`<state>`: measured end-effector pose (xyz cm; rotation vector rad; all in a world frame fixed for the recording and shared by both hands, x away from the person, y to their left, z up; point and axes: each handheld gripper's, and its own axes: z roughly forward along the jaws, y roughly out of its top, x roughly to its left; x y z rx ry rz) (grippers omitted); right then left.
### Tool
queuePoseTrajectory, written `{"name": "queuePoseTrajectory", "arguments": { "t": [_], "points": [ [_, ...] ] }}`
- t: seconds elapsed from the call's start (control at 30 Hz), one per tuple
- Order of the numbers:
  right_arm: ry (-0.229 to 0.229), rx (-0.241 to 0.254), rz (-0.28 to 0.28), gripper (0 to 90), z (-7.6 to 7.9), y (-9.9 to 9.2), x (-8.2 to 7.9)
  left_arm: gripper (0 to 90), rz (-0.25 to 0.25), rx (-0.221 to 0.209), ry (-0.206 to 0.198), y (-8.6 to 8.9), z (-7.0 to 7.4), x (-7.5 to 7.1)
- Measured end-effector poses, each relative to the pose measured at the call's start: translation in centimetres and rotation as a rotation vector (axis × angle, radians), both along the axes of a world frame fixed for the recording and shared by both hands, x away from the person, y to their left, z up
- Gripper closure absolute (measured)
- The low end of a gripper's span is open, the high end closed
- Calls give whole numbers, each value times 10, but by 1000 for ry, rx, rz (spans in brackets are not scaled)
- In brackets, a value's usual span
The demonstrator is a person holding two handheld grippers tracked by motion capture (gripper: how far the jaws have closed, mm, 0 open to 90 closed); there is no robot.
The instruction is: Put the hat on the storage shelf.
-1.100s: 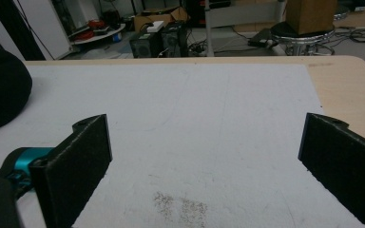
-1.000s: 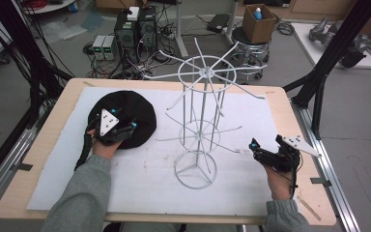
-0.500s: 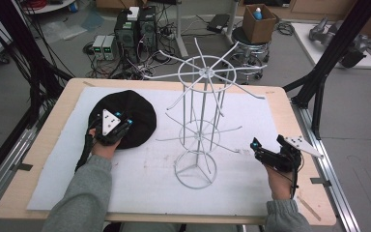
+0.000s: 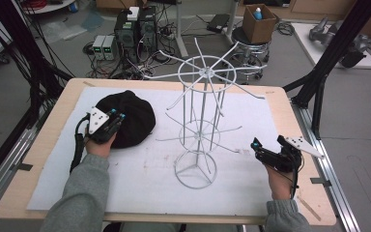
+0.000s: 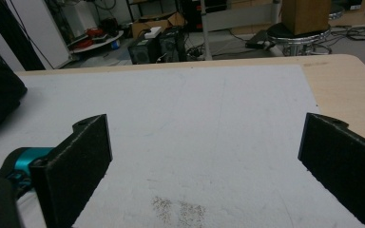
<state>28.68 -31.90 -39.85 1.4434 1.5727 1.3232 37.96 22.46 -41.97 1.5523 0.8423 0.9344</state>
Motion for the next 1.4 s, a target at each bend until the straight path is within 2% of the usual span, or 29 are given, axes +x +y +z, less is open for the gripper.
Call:
{"name": "queuePoseTrajectory", "arguments": {
  "t": [0.1, 0.13, 0.27, 0.3, 0.37, 0.47, 0.57, 0.73, 0.87, 0.93, 1.0, 1.1, 1.23, 1.4],
  "points": [
    [-3, -1, -1, 28, 0, 0, 0, 824, 24, -19, -16, 3, 6, -3],
    [-2, -1, -2, 28, -1, 0, 0, 824, 32, -24, -4, 4, 11, -3],
    [-1, 1, -2, 28, -1, 0, 0, 825, 12, -81, -10, 5, 31, -8],
    [-2, 1, -2, 28, -1, 0, 0, 826, 2, -113, -3, 5, 37, -10],
    [-3, 2, -1, 28, -1, 0, 0, 827, -28, -180, 42, 6, 49, -12],
    [-5, 3, -1, 28, -1, 1, -1, 827, -54, -216, 54, 6, 62, -16],
    [-7, 4, -6, 28, -1, 0, -1, 828, -72, -224, 46, 8, 70, -20],
    [-9, 5, -7, 28, 0, 0, -2, 828, -70, -187, 23, 6, 80, -24],
    [-11, 6, -6, 28, 0, 0, -2, 827, -106, -192, 8, 6, 85, -30],
    [-9, 6, -7, 28, 0, 0, -2, 827, -134, -211, -3, 7, 89, -33],
    [-10, 0, -4, 28, 0, 0, -2, 826, -167, -251, -13, 11, 94, -36],
    [-8, 2, -6, 28, -1, 1, -2, 826, -187, -273, -18, 13, 98, -38],
    [-11, -7, -5, 28, -1, 1, -2, 826, -198, -268, -36, 12, 106, -44],
    [-8, -8, -3, 28, -1, 2, -2, 826, -189, -239, -62, 10, 119, -51]
  ]
}}
